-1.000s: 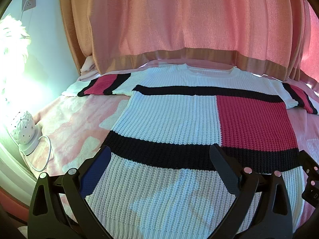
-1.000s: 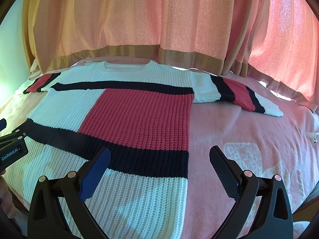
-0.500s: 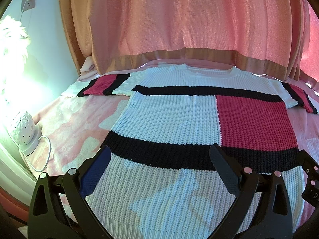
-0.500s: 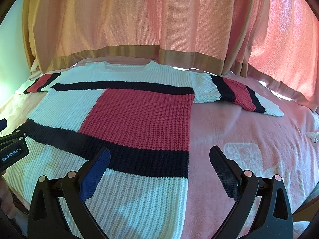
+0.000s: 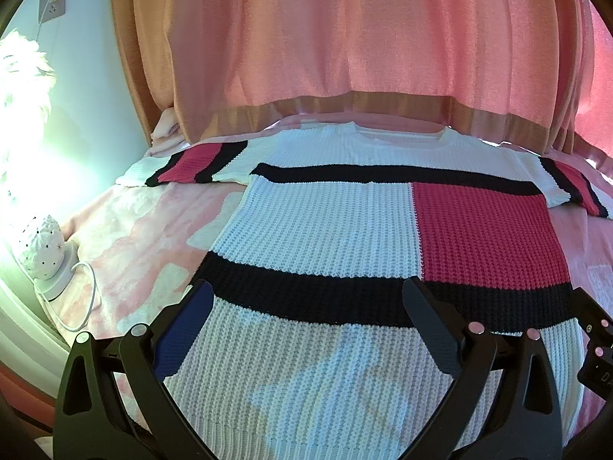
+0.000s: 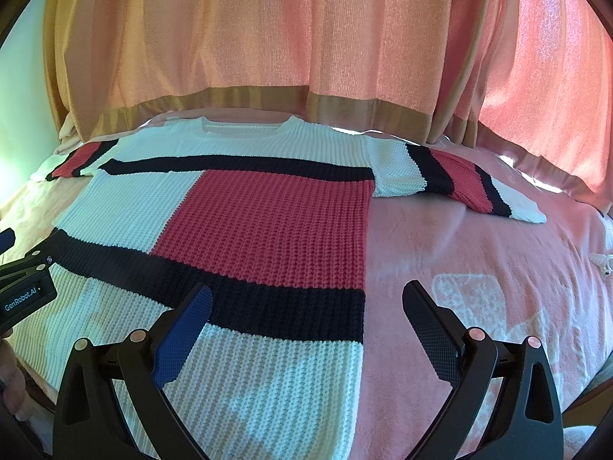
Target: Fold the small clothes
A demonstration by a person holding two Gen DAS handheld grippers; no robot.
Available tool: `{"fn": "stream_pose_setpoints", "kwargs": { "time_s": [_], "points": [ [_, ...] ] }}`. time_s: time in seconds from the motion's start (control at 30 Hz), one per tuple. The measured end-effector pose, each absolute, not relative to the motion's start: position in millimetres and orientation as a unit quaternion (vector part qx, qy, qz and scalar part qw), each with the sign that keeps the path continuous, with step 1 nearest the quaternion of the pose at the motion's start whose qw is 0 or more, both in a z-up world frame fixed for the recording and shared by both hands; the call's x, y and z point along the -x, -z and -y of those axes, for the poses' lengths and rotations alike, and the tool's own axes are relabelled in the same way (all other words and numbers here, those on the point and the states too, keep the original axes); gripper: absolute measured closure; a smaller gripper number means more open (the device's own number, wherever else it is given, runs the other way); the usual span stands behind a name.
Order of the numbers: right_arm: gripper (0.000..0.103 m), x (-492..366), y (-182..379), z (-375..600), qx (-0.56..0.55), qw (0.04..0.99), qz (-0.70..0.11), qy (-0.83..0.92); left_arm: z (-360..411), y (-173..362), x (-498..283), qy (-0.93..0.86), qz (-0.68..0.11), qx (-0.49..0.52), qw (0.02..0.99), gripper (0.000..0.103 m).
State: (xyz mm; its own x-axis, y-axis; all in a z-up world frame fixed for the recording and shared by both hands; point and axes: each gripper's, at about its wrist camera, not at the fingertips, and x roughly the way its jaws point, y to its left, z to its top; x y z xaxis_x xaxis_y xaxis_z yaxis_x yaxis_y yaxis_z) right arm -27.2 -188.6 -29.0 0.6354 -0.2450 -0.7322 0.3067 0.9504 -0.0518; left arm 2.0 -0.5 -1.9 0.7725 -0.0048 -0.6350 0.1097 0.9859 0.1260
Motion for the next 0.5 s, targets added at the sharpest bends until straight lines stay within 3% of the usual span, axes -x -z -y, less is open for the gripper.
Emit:
{"fn": "stream_pose_setpoints", "kwargs": {
  "time_s": [0.5],
  "points": [
    [0.005,27.2,28.0,188.2,-0.039,0.903,-0.399,0.153,2.2,1.1,-1.4,0.031,-0.336,-0.078,0.938,0.006]
  ]
}}
